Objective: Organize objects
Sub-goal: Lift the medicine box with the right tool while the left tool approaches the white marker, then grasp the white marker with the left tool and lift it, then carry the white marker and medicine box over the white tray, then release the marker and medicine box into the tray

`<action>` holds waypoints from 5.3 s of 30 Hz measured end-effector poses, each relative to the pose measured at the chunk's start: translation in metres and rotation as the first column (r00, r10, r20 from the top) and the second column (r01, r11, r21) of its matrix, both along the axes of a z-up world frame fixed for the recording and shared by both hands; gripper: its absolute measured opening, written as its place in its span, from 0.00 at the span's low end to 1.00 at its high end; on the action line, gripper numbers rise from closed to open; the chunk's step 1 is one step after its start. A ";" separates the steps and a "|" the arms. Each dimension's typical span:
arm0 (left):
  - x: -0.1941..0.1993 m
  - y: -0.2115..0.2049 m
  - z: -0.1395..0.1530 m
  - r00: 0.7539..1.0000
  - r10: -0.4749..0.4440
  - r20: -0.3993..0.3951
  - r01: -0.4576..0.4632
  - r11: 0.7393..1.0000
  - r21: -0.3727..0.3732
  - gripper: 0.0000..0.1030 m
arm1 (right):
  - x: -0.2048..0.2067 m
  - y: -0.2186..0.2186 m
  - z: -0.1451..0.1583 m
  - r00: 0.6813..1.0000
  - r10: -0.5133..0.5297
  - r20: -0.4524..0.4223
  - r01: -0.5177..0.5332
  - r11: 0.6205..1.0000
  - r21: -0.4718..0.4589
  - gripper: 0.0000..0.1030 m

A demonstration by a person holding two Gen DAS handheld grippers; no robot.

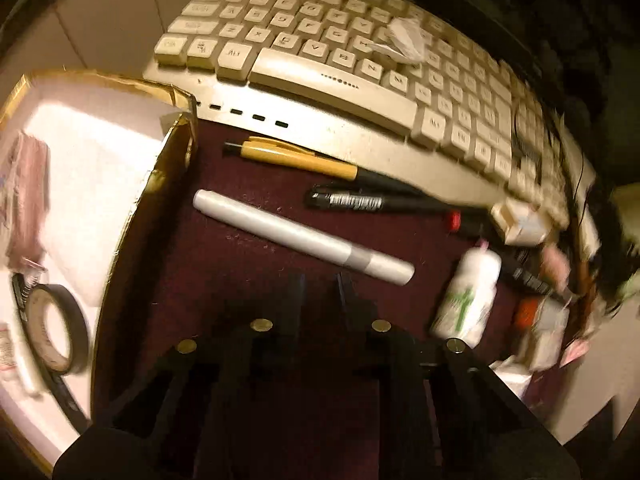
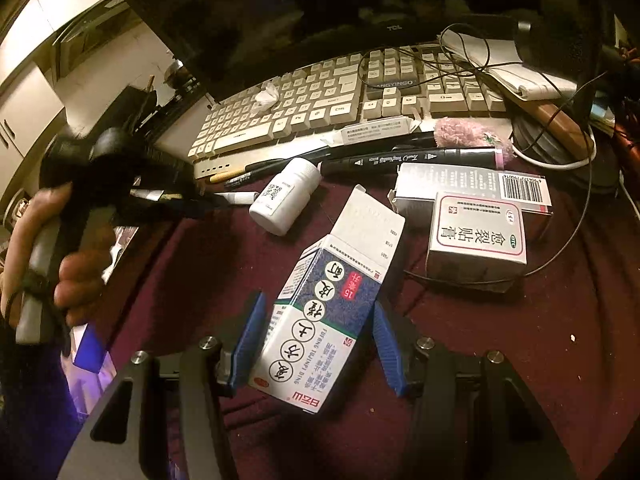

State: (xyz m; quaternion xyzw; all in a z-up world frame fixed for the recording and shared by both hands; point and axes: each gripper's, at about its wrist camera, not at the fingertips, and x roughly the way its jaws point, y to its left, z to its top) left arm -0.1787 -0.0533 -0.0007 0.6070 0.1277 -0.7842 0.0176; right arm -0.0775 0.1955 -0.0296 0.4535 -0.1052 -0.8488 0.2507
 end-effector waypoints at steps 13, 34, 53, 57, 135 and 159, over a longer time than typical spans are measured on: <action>-0.028 -0.016 0.002 0.985 0.174 0.016 -0.175 0.976 0.131 0.38 | 0.008 -0.012 0.004 1.000 0.025 0.000 -0.025 0.999 0.045 0.51; -0.016 0.014 0.007 0.984 -0.174 0.033 0.177 0.964 -0.199 0.28 | 0.008 -0.003 0.005 1.000 0.001 -0.012 0.000 0.999 0.040 0.52; 0.084 -0.017 0.011 0.976 -0.111 -0.188 0.107 0.994 -0.034 0.29 | 0.003 -0.011 0.010 0.997 0.048 -0.065 -0.041 0.993 0.107 0.52; 0.063 -0.009 0.003 0.982 -0.092 -0.163 0.080 0.994 -0.075 0.29 | 0.005 -0.017 0.011 0.993 0.059 -0.104 -0.043 0.988 0.148 0.52; 0.100 -0.269 0.026 0.882 0.404 -0.243 -0.407 0.912 0.042 0.12 | -0.075 -0.320 0.031 0.927 0.371 -0.060 -0.374 0.926 -0.044 0.32; 0.121 -0.266 0.032 0.809 0.509 -0.293 -0.486 0.860 0.154 0.34 | -0.067 -0.309 0.032 0.929 0.335 -0.154 -0.354 0.929 -0.111 0.39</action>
